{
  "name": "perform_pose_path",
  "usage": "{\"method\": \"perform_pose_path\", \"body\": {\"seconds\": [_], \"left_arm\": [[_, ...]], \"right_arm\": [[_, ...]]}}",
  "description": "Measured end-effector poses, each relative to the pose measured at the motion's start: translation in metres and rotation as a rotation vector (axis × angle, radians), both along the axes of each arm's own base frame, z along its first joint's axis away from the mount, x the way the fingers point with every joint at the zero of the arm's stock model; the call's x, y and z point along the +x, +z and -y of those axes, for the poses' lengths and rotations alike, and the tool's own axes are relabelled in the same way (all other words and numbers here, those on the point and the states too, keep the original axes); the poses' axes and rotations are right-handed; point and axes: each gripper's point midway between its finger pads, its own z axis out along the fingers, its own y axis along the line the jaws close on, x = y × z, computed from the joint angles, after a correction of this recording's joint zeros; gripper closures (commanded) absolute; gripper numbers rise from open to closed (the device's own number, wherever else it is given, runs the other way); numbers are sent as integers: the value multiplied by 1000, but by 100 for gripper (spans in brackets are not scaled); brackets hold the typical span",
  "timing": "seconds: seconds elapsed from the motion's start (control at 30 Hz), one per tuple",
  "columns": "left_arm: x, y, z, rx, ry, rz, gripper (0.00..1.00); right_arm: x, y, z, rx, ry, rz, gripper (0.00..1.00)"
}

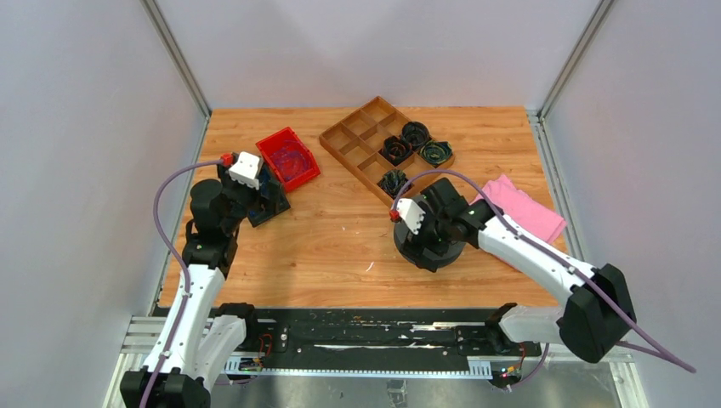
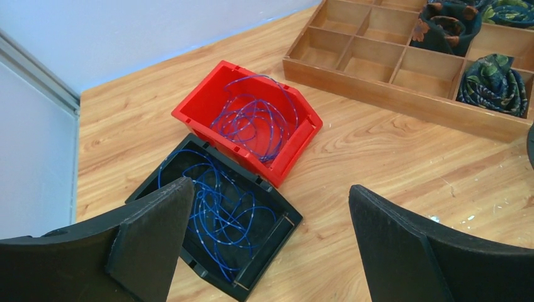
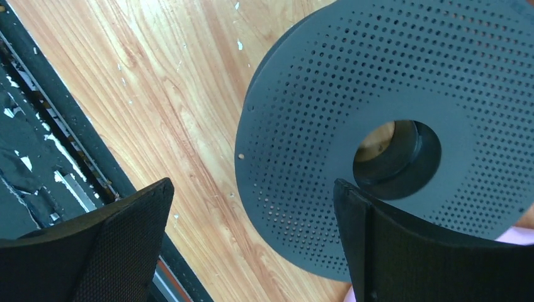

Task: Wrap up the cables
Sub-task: Move the cable reel to the center of the board.

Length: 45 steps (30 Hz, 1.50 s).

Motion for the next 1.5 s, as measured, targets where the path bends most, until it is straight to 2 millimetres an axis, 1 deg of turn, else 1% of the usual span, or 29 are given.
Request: {"method": "perform_pose_path", "body": {"seconds": [0.2, 0.3, 0.5, 0.6, 0.7, 0.83, 0.93, 1.0, 1.1, 1.33, 1.4, 1.5], "left_arm": [[-2, 0, 6, -4, -38, 1, 2], [-2, 0, 10, -7, -56, 1, 2], [-3, 0, 13, -10, -78, 4, 2], [-4, -1, 15, -12, -87, 1, 2], [-4, -1, 16, -10, -94, 2, 2], [-4, -3, 16, -6, -95, 2, 2], [-3, -6, 16, -7, -95, -8, 2], [-2, -8, 16, -8, -94, -16, 2], [-1, -11, 15, -12, -90, -27, 2], [1, -15, 14, -12, -81, -38, 2], [1, -15, 13, -12, -78, -38, 2], [2, -15, 11, -9, -64, -40, 2]], "right_arm": [[8, -23, 0, -85, -7, -24, 4], [16, -26, -1, -113, -13, -8, 4], [21, -39, 2, -160, -14, -19, 7], [24, -44, 3, -184, -14, -13, 10], [26, -44, 3, -188, 0, 0, 16], [25, -46, -3, -198, 34, 12, 23], [20, -49, -10, -208, 70, 16, 28], [15, -49, -19, -213, 108, 23, 29], [4, -49, -38, -210, 176, 30, 30], [-22, -48, -94, -194, 334, 45, 31], [-25, -48, -109, -188, 362, 52, 30], [-23, -48, -126, -180, 380, 59, 30]]}}
